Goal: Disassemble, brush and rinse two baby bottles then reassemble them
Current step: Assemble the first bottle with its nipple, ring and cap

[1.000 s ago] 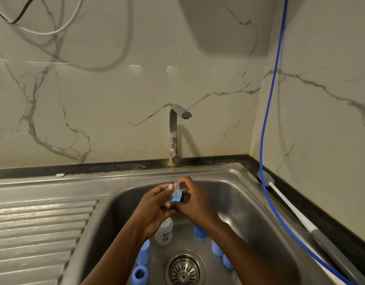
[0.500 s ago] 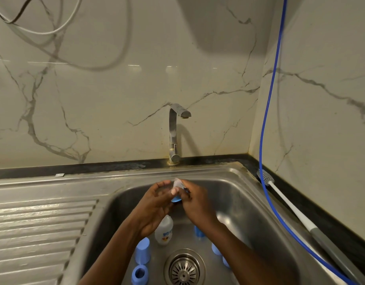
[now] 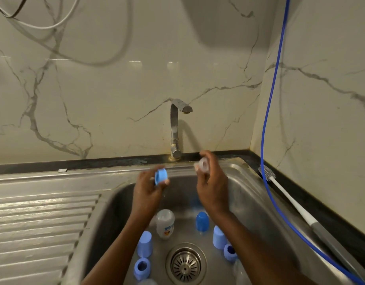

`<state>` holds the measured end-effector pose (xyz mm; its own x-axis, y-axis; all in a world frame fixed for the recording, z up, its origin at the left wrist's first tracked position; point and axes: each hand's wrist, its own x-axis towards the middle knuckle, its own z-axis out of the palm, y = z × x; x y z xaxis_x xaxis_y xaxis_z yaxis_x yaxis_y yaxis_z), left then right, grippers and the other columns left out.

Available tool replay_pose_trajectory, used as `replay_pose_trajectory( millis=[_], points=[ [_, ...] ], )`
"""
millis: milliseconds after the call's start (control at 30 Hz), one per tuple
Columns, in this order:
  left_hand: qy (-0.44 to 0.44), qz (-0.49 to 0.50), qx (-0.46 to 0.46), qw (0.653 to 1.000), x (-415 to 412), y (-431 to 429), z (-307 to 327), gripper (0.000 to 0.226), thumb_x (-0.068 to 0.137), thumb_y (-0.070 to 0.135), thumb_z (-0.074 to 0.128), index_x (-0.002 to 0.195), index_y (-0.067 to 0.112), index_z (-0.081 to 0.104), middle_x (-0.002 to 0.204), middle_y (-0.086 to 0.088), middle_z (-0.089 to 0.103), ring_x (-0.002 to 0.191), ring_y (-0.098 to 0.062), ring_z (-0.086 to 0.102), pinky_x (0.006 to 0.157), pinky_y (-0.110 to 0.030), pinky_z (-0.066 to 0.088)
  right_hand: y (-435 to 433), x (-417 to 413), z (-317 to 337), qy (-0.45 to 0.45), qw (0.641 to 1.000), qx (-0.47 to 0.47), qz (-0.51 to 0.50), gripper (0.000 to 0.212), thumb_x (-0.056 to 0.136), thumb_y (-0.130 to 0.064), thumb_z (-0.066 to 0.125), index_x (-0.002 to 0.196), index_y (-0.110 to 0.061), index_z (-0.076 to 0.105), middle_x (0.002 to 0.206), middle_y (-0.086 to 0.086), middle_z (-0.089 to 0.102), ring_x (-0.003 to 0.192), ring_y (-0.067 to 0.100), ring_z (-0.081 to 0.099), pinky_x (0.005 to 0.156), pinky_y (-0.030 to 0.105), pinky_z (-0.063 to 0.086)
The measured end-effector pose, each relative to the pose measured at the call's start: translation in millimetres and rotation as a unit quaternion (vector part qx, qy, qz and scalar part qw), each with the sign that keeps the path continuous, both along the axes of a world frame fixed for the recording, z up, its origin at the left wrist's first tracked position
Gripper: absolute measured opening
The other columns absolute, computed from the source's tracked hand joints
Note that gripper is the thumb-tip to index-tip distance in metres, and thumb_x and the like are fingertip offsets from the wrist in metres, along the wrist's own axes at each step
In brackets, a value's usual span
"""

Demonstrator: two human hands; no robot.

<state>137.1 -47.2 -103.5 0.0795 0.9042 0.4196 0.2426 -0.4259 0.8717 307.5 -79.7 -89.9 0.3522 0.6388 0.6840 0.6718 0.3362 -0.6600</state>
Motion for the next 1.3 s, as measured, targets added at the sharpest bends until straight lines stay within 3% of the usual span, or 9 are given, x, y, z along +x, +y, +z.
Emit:
replay_pose_trajectory(
  millis=[100,200,300,500,633,733,900,1133,1300],
  points=[
    [0.043,-0.067,-0.075,0.994,3,-6,-12,0.034,0.088,0.020,0.069,0.116,0.036,0.057,0.116,0.004,0.064,0.107,-0.011,0.063,0.088,-0.026,0.053,3,3,-30,0.006,0.966,-0.254,0.052,0.018,0.097,-0.022,0.054,0.113,-0.029,0.061,0.104,-0.007,0.064,0.098,0.011,0.061,0.078,0.018,0.046],
    [-0.110,-0.080,-0.142,0.980,-1,2,-4,0.030,0.089,0.011,0.065,0.117,0.022,0.062,0.109,-0.003,0.071,0.101,-0.016,0.068,0.085,-0.029,0.055,9,2,-12,0.071,0.983,-0.156,0.062,0.028,0.093,-0.018,0.062,0.120,-0.026,0.063,0.108,-0.009,0.063,0.100,0.006,0.059,0.080,0.013,0.044],
    [-0.175,-0.114,-0.191,0.959,-2,-1,0,0.033,0.082,0.014,0.068,0.115,0.014,0.063,0.102,-0.008,0.074,0.099,-0.024,0.070,0.086,-0.037,0.056,5,-11,0,0.123,0.975,-0.131,0.134,0.046,0.090,-0.014,0.067,0.130,-0.033,0.054,0.109,-0.005,0.065,0.099,0.007,0.063,0.082,0.018,0.053],
    [-0.257,-0.184,-0.239,0.918,0,-7,4,0.027,0.093,0.008,0.055,0.119,0.005,0.058,0.107,-0.017,0.072,0.102,-0.031,0.070,0.087,-0.041,0.058,1,-20,0,0.144,0.969,-0.121,0.163,0.026,0.087,-0.018,0.071,0.094,-0.034,0.052,0.099,-0.005,0.068,0.092,0.003,0.065,0.067,0.013,0.050],
    [-0.272,-0.220,-0.245,0.904,4,-9,7,0.032,0.090,0.010,0.056,0.121,0.002,0.058,0.109,-0.020,0.071,0.104,-0.033,0.069,0.086,-0.039,0.059,3,-23,-1,0.139,0.966,-0.141,0.166,0.017,0.089,-0.022,0.069,0.087,-0.030,0.054,0.093,-0.006,0.068,0.087,0.003,0.064,0.063,0.011,0.048],
    [-0.284,-0.215,-0.238,0.904,4,-10,9,0.038,0.084,0.013,0.059,0.120,0.002,0.059,0.108,-0.020,0.071,0.103,-0.033,0.069,0.083,-0.037,0.060,4,-23,-2,0.107,0.966,-0.164,0.167,0.006,0.092,-0.028,0.065,0.097,-0.025,0.064,0.095,-0.008,0.066,0.088,0.001,0.061,0.065,0.007,0.046],
    [-0.304,-0.187,-0.231,0.905,-1,-8,7,0.027,0.093,0.009,0.054,0.119,0.004,0.059,0.107,-0.019,0.072,0.100,-0.032,0.071,0.077,-0.033,0.062,2,-24,-3,0.077,0.968,-0.179,0.158,0.030,0.099,-0.034,0.052,0.121,-0.017,0.064,0.113,-0.006,0.063,0.100,0.002,0.057,0.073,0.002,0.040],
    [-0.291,-0.210,-0.226,0.906,4,-10,9,0.040,0.082,0.014,0.060,0.121,0.005,0.061,0.112,-0.018,0.071,0.105,-0.033,0.069,0.085,-0.036,0.060,7,-23,-5,0.016,0.980,-0.159,0.120,0.018,0.096,-0.028,0.058,0.103,-0.014,0.067,0.110,-0.003,0.057,0.101,0.010,0.055,0.084,0.017,0.047],
    [-0.320,-0.222,-0.256,0.885,5,-10,12,0.037,0.085,0.016,0.060,0.119,0.001,0.061,0.113,-0.023,0.068,0.105,-0.034,0.068,0.082,-0.034,0.061,9,-21,-2,0.133,0.971,-0.148,0.129,0.020,0.085,-0.031,0.072,0.085,-0.020,0.056,0.090,-0.003,0.058,0.084,0.013,0.058,0.070,0.019,0.049]
  ],
)
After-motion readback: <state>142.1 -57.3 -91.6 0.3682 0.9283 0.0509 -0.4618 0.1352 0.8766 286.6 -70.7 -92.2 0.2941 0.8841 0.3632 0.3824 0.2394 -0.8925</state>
